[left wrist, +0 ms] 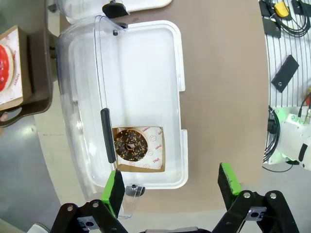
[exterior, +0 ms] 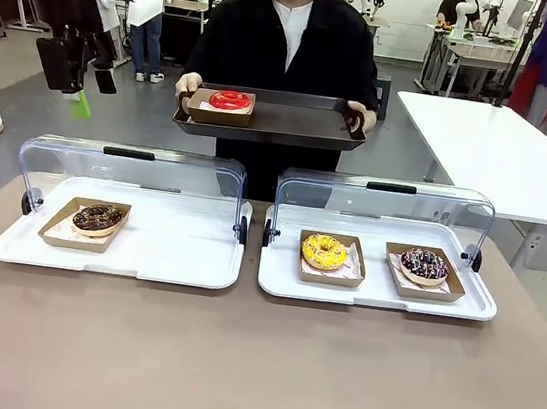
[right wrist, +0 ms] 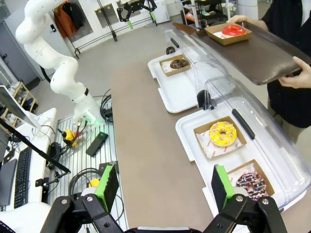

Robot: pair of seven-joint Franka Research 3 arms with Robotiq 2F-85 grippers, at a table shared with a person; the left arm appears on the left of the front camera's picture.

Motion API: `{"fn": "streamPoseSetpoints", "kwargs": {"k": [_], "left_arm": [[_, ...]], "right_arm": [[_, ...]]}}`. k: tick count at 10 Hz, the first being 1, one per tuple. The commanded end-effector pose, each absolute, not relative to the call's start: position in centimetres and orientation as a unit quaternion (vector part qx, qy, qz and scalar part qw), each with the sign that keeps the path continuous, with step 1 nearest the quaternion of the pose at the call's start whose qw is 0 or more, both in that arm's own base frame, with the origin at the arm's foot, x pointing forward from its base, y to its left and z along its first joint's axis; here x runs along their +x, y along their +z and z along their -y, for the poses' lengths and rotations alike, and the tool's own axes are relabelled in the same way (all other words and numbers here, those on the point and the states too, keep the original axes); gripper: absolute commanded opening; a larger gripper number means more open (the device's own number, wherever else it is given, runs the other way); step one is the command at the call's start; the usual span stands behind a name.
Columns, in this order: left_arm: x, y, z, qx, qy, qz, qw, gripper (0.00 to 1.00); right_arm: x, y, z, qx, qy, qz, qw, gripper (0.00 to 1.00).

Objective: Provide the desired donut to the person.
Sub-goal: Pick up and lift the Paper togo box containing the Donut pointed at by the person.

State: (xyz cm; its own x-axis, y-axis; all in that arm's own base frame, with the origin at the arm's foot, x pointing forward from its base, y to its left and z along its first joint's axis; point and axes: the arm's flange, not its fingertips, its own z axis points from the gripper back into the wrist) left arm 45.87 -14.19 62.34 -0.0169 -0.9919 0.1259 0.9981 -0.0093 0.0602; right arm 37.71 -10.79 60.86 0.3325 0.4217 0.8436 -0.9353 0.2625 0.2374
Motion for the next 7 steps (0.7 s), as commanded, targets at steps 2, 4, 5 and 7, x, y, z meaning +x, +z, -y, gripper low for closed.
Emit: {"fn": "streamPoseSetpoints", "kwargs": {"k": [2, 4, 5, 7], "left_arm": [[45.9, 62.7, 14.2, -0.026, -0.710, 0.064, 0.701, 1.00], [47.5, 63.9, 11.1, -0.117, -0.733, 0.105, 0.662, 1.00], [47.8, 64.5, 8.1, -0.172, -0.724, 0.151, 0.651, 1.00], [48.5, 65.9, 2.1, -0.270, -0.705, 0.232, 0.613, 1.00]], "right_arm": [[37.7, 60.9, 10.8, 0.387, 0.473, 0.339, 0.715, 1.00], [37.7, 60.9, 10.8, 0.387, 0.473, 0.339, 0.715, 1.00], [37.7, 60.9, 10.8, 0.387, 0.473, 0.339, 0.715, 1.00], [37.7, 60.9, 10.8, 0.387, 0.473, 0.339, 0.715, 1.00]]}}
